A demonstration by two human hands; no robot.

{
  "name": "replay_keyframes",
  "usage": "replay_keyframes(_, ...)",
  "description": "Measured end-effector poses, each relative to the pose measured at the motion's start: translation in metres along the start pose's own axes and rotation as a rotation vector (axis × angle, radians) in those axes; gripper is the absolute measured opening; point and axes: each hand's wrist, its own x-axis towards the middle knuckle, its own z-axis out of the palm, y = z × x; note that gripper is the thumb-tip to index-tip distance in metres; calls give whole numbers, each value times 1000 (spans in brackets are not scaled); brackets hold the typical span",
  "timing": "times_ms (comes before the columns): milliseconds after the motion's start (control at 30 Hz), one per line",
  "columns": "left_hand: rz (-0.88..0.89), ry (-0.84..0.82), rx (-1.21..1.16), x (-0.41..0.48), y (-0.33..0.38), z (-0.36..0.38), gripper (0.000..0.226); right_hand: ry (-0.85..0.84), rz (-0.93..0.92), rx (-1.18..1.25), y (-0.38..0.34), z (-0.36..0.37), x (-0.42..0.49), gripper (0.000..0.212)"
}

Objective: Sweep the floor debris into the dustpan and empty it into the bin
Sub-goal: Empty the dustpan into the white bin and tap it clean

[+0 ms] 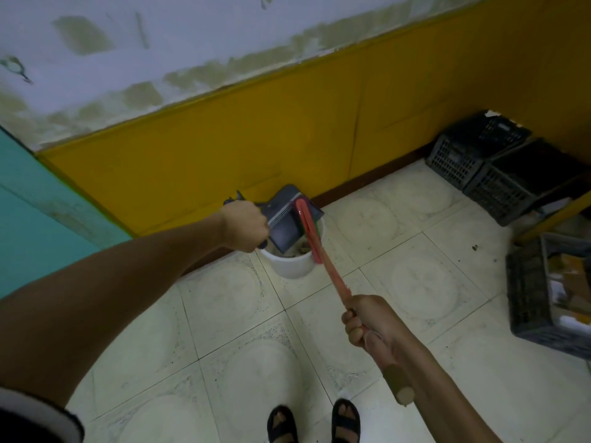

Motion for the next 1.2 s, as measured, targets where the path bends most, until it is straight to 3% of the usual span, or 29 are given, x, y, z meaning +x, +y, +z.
replay_keyframes(100, -59, 100, -9, 1, -15, -24, 30, -7, -3, 37, -6, 1, -5, 15)
replay_keyframes(267, -124, 127, -5, -5, -22, -33, 28, -16, -4, 63, -10, 2, -5, 14)
replay_keyframes(500, 52, -3, 4, -2, 15, -1, 19, -6, 7, 11, -3, 1, 1, 15)
replay_keyframes(767, -68, 141, 16, -11, -20, -23, 26, -10, -7, 24, -9, -5, -8, 16)
replay_keyframes(967, 39, 85, 14, -5, -4, -18, 38, -17, 6, 18, -3, -5, -3, 13)
replay_keyframes(1200, -32, 89, 8, 7, 1, -20, 19, -27, 22, 80, -5, -4, 0, 19)
